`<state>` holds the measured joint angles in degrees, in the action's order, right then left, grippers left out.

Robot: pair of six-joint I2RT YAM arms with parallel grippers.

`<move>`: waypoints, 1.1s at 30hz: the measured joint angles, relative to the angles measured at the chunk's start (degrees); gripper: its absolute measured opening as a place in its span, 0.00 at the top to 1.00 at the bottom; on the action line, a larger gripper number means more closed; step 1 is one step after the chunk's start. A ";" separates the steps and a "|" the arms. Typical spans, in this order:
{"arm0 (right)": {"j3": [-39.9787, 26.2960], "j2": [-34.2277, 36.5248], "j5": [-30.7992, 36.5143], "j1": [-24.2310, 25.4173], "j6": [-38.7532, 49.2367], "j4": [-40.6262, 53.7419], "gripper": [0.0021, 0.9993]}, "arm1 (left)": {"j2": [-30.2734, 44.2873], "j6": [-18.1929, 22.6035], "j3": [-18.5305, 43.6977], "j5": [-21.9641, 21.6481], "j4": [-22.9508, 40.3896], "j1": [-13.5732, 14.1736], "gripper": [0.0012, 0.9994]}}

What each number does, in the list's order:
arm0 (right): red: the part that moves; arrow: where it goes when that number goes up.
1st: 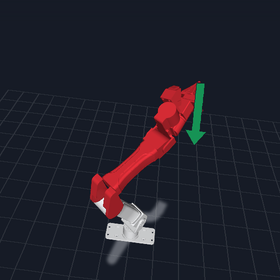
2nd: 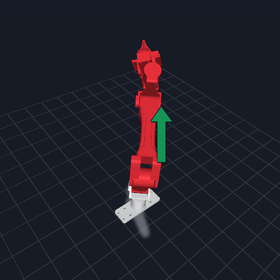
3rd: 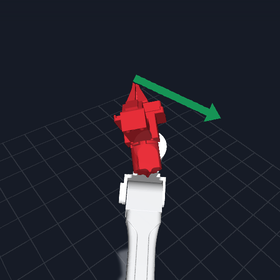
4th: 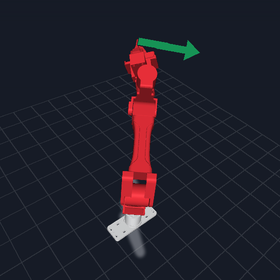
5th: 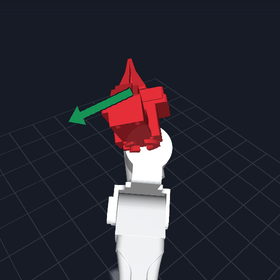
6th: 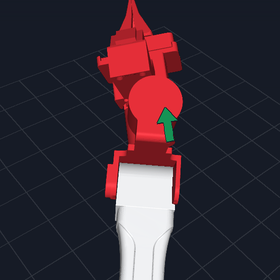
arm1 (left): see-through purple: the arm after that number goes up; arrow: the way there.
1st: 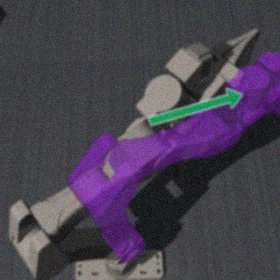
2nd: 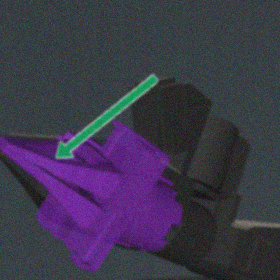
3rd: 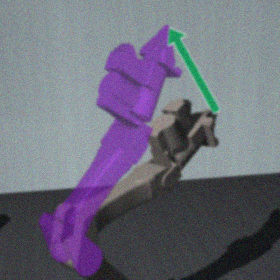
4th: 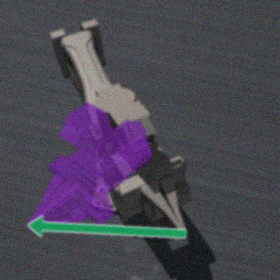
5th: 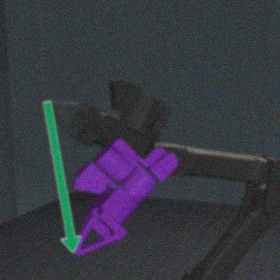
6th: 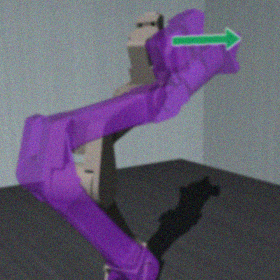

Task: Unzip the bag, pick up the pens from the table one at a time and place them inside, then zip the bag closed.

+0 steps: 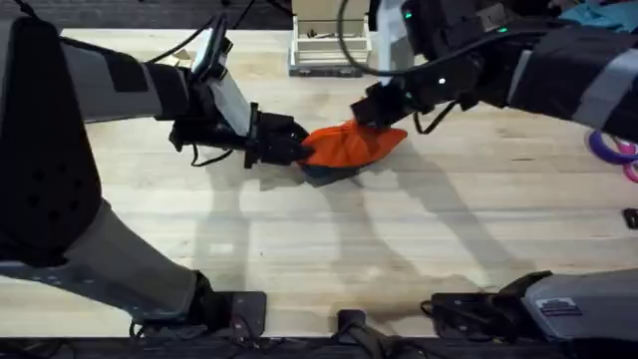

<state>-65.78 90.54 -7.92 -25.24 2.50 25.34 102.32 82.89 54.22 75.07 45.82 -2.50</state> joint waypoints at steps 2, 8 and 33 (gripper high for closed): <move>0.31 0.00 0.49 2.13 0.01 0.02 0.97 | 0.00 -0.02 0.00 -0.04 0.04 0.00 0.96; 0.72 0.00 2.55 7.72 0.02 0.04 0.97 | 0.00 -0.02 -0.01 -0.13 0.37 0.02 0.96; 0.81 11.67 0.18 15.19 -0.85 -3.56 0.97 | 0.00 0.00 0.00 -0.74 0.37 0.33 0.96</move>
<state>-64.97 102.21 -7.75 -10.04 1.65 21.78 102.32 82.89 54.22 74.32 46.19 -2.17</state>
